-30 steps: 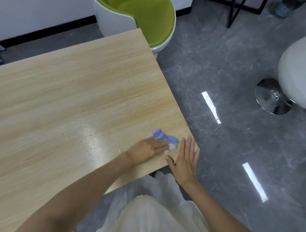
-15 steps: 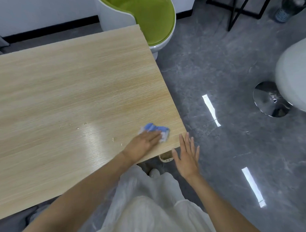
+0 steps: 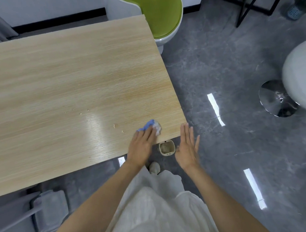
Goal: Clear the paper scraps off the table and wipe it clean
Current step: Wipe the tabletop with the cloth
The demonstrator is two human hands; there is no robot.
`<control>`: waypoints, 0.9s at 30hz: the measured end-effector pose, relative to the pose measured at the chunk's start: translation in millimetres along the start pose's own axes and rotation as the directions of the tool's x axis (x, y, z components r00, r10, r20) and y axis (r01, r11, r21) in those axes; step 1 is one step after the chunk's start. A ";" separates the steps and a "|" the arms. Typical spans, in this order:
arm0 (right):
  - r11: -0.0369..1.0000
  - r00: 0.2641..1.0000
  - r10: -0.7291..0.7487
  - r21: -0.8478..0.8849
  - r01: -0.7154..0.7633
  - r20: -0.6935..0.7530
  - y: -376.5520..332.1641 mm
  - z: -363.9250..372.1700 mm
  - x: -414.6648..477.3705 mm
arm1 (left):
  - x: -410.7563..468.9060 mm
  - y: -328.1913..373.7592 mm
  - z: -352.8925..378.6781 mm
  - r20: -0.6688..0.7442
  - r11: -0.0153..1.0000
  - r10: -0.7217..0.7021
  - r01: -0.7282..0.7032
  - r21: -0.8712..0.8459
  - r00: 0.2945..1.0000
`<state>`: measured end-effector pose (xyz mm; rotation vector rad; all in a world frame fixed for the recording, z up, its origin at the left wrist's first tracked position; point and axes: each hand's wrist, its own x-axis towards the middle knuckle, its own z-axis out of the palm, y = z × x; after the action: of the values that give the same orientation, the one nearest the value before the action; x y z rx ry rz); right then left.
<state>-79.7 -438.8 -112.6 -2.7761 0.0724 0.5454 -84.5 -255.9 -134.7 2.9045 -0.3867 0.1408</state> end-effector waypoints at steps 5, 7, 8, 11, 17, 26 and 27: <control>0.996 0.996 -0.088 -0.032 0.088 0.010 -16.7 10.5 -5.8 | -5.9 21.2 -2.3 -0.025 0.958 -0.283 0.281 -0.063 0.959; 0.993 0.994 -0.103 -0.049 0.104 0.029 -21.5 13.8 -8.3 | -2.1 45.5 -3.7 0.066 0.985 -0.116 0.123 -0.123 0.991; 0.991 0.992 -0.117 -0.065 0.120 0.039 -23.3 13.9 -8.8 | -3.8 45.7 -4.1 0.097 0.992 -0.039 0.050 -0.112 0.994; 0.981 0.985 -0.165 -0.099 0.170 0.058 -27.1 12.1 -7.2 | -28.0 1.6 -9.4 0.091 0.991 -0.066 0.076 -0.112 0.994; 0.970 0.975 -0.211 -0.108 0.218 0.072 -53.4 14.1 -4.5 | -83.3 -40.0 -15.5 0.014 0.817 -0.527 0.511 -0.266 0.850; 0.933 0.941 -0.298 -0.160 0.323 0.163 -79.4 31.4 -15.2 | -89.0 -85.0 -26.5 0.024 0.958 -0.019 0.025 -0.285 1.000; 0.928 0.937 -0.302 -0.173 0.331 0.176 -81.5 31.6 -15.6 | -94.3 -97.4 -31.8 0.032 0.944 -0.161 0.164 -0.288 0.986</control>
<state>-96.7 -351.7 -110.8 -2.8428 -0.4836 0.6995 -151.2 -133.6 -134.0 2.6315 -0.1511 0.0423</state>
